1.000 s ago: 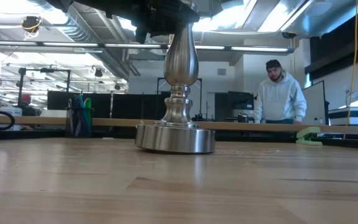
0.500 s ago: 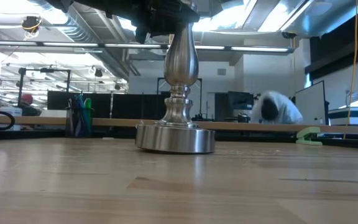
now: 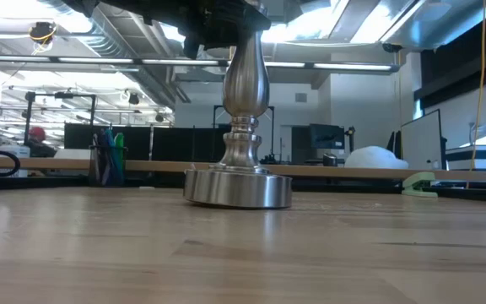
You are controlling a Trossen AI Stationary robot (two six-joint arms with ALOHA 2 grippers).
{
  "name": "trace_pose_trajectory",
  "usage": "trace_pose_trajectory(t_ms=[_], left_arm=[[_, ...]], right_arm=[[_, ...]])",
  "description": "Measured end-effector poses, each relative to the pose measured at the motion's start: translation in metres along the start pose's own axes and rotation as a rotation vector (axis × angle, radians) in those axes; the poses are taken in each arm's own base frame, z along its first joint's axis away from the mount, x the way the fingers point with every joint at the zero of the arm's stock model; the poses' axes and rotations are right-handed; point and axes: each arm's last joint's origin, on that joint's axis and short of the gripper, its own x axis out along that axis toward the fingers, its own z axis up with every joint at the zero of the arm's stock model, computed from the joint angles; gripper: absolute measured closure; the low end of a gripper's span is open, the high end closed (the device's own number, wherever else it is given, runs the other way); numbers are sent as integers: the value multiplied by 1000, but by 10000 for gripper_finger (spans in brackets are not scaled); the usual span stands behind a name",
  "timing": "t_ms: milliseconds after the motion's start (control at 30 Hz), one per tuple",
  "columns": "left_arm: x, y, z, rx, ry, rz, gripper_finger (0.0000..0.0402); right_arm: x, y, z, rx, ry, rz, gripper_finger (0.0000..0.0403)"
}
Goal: Screw lightbulb
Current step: Insert the lightbulb into the silver lamp
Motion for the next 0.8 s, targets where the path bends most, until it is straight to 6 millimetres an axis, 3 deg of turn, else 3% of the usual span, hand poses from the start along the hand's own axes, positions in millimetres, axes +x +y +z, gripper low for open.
trace_pose_trajectory(t_ms=[533, 800], left_arm=[[0, 0, 0, 3, 1, 0, 278], [0, -1, 0, 2, 1, -2, 278]], right_arm=[[-22, 0, 17, 4, -40, 90, 77], [-56, -17, 36, -13, -25, 104, 77]])
